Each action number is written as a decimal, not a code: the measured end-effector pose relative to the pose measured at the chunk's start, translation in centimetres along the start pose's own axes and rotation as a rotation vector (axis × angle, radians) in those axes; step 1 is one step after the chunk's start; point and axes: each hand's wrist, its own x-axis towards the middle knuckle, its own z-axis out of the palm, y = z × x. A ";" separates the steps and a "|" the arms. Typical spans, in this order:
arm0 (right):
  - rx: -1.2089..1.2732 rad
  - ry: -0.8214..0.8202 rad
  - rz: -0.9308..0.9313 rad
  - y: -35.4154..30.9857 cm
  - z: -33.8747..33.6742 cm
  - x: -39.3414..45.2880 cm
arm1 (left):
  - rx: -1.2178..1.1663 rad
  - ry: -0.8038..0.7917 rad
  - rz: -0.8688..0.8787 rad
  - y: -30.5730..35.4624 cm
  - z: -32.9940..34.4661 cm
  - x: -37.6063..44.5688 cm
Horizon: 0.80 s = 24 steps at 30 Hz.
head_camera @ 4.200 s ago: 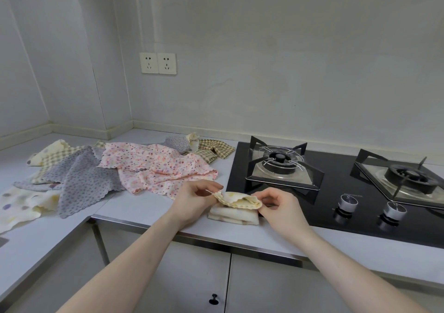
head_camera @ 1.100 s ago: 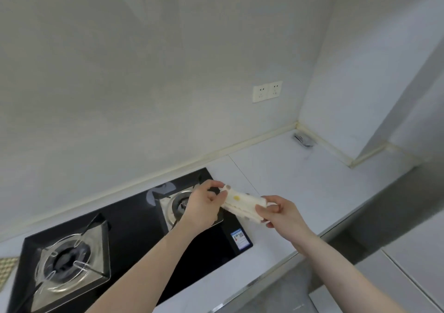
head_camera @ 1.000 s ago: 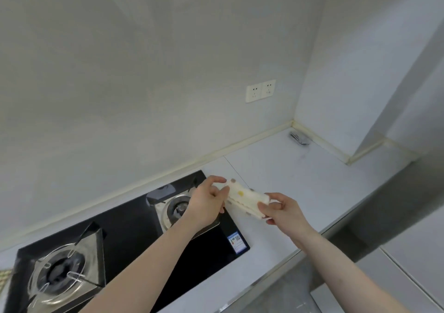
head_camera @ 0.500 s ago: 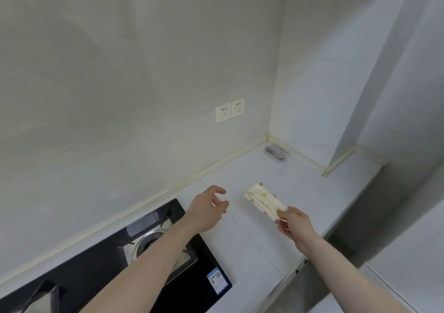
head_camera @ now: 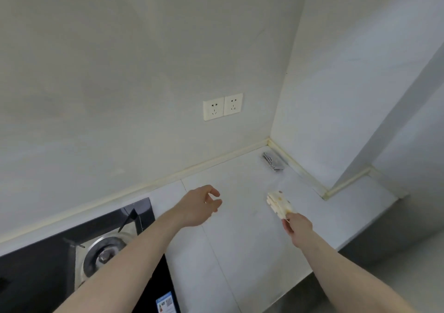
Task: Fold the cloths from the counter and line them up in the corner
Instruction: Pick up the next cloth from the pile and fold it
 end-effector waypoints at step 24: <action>-0.205 0.250 -0.174 -5.4 3.9 14.2 | 0.096 -0.078 -0.095 2.2 3.0 10.9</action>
